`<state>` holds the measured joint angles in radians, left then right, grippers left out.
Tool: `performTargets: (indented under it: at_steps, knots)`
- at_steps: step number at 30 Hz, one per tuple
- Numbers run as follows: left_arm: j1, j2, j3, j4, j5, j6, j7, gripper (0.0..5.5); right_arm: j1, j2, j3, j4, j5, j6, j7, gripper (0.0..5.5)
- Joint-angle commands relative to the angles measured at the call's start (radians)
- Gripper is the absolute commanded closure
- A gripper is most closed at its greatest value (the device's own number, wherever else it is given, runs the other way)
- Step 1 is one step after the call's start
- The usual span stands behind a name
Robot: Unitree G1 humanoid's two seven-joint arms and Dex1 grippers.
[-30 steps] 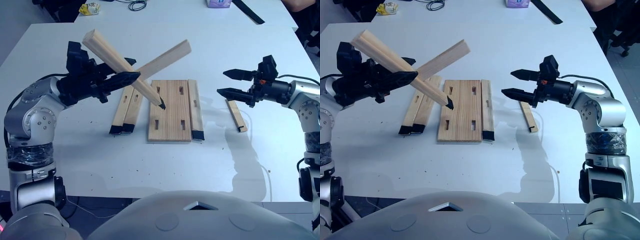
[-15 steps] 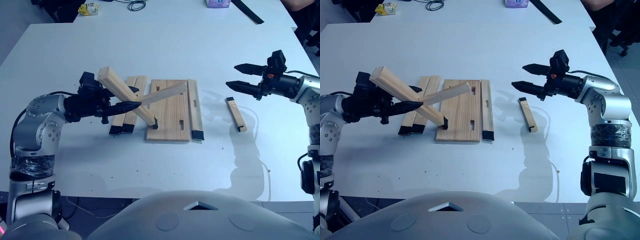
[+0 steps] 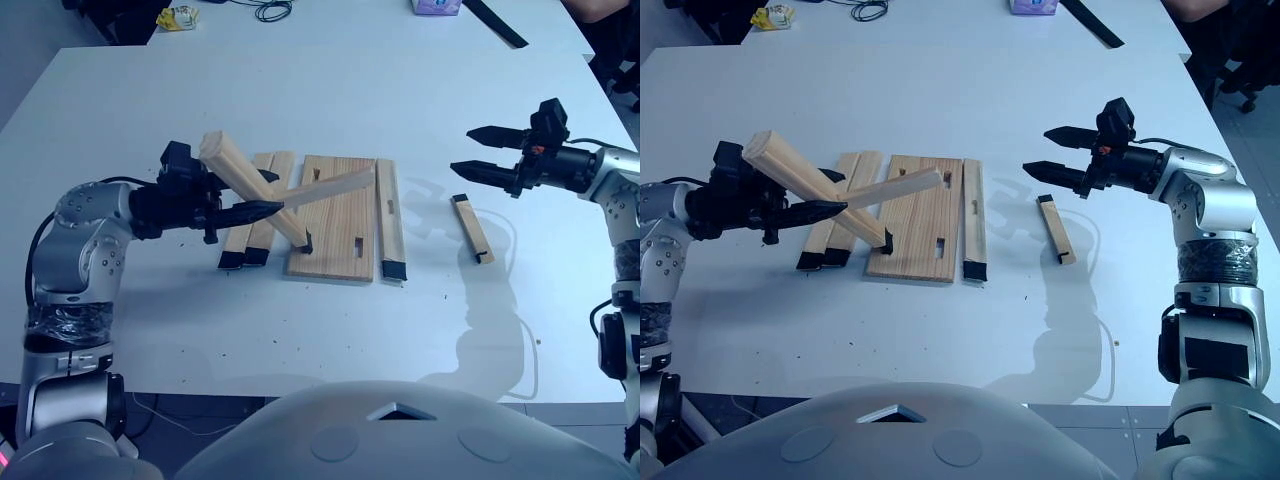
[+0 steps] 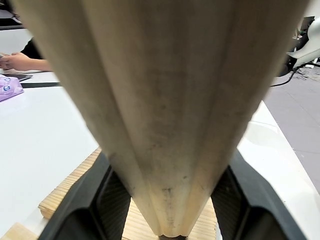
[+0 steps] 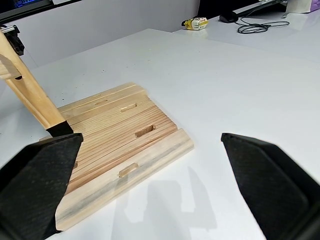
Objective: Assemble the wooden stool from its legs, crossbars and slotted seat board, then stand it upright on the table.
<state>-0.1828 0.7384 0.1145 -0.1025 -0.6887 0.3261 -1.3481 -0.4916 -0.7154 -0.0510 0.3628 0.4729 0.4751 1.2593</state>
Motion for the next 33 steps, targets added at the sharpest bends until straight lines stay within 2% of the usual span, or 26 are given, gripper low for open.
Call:
performTargets:
  at_steps: [1,7,15,25,33]
  knots:
    - [0.023,0.013,-0.046,-0.03,0.01,0.038,-0.027,3.42,0.003,0.007,-0.007,-0.021,-0.007,-0.004,-0.012,0.41]
    - [-0.013,-0.02,-0.07,-0.049,-0.009,0.076,0.005,3.44,0.023,0.015,-0.012,-0.036,-0.007,-0.006,-0.03,0.41]
    - [-0.027,-0.005,-0.073,-0.014,0.045,0.039,-0.002,3.44,0.101,0.025,-0.04,-0.105,0.016,0.018,-0.064,0.41]
    - [0.076,-0.023,-0.086,-0.202,0.041,0.042,0.089,3.44,0.171,0.077,-0.105,-0.227,0.08,0.069,-0.178,0.41]
    - [0.172,0.016,-0.102,-0.279,0.098,0.038,0.164,3.44,0.293,0.122,-0.157,-0.412,0.144,0.122,-0.302,0.41]
